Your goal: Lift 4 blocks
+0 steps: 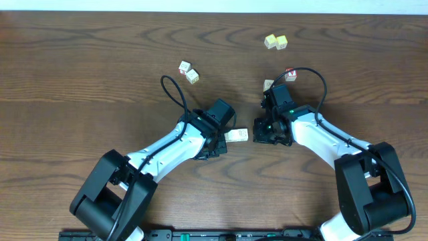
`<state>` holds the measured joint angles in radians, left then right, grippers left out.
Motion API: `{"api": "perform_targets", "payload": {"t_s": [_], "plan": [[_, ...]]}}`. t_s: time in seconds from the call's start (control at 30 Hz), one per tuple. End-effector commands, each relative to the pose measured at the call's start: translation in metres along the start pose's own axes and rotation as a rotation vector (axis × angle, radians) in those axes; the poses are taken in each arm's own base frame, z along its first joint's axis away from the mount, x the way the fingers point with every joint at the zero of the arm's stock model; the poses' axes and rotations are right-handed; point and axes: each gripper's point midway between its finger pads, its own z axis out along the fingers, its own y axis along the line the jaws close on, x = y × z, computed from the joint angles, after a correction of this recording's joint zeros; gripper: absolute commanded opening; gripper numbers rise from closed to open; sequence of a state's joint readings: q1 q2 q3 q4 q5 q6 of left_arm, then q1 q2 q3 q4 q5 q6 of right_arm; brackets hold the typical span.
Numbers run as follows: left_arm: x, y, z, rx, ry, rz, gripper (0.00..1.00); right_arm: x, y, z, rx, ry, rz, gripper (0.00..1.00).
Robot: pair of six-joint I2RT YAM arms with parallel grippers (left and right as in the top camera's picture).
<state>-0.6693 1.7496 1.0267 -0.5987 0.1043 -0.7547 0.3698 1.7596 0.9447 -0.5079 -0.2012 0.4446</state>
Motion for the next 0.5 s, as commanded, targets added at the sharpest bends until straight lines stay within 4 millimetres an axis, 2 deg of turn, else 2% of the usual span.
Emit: {"api": "perform_targets", "payload": {"t_s": [0.0,0.47], "plan": [[-0.0022,0.0059,0.0051,-0.023,-0.01,0.013,0.07,-0.001,-0.003,0.0008,0.011,-0.002,0.015,0.01],[-0.0088,0.0004,0.005,-0.002,-0.038,0.039,0.07,-0.0009,-0.0031,0.0008,0.012,-0.002,0.015,0.01]]}}
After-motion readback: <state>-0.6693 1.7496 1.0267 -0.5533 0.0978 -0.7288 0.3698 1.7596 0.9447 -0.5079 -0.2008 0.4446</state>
